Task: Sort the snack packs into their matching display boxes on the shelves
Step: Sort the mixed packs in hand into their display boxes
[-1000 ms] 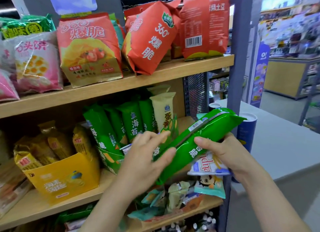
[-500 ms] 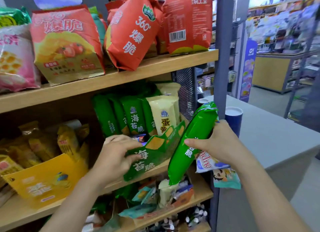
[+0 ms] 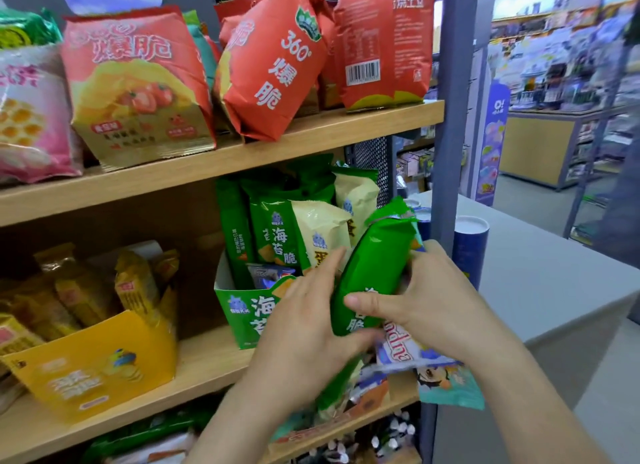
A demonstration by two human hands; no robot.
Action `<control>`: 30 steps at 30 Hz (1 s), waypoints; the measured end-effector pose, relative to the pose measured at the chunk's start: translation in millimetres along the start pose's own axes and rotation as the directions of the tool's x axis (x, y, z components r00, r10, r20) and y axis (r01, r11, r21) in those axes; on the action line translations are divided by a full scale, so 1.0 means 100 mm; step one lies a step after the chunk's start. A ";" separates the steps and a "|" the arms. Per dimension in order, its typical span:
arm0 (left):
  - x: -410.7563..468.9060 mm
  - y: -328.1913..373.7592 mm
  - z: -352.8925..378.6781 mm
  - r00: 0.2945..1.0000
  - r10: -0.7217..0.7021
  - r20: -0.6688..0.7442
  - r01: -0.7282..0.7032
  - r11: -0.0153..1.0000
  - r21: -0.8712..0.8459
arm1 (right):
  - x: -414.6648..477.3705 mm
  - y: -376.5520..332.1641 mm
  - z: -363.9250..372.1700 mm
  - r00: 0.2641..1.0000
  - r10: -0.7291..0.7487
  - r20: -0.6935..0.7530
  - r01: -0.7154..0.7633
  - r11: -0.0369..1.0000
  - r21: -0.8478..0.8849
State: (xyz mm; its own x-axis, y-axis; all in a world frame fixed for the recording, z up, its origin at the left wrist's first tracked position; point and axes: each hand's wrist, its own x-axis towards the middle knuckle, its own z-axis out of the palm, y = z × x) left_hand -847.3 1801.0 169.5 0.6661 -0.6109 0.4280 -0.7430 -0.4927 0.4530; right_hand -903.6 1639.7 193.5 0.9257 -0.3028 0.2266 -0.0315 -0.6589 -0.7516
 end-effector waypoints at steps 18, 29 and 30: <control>-0.01 -0.36 -0.14 0.941 -0.211 0.265 0.339 0.581 -0.740 | -0.01 0.50 -0.19 0.987 -0.111 0.118 -0.056 0.447 0.893; 0.14 -0.10 -0.13 0.877 0.103 0.469 0.247 0.741 -0.624 | -0.04 0.52 -0.31 0.838 -0.384 0.387 -0.185 0.469 0.864; 0.16 -0.08 -0.13 0.882 0.113 0.457 0.220 0.759 -0.612 | -0.05 0.55 -0.32 0.879 -0.336 0.338 -0.144 0.489 0.861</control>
State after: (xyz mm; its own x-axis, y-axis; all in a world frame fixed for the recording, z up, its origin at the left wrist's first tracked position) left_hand -829.5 1803.8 182.9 0.4730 -0.8782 0.0711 -0.3773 -0.1290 0.9171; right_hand -922.3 1582.7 170.9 0.9517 0.1882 0.2426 0.1757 0.3141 -0.9330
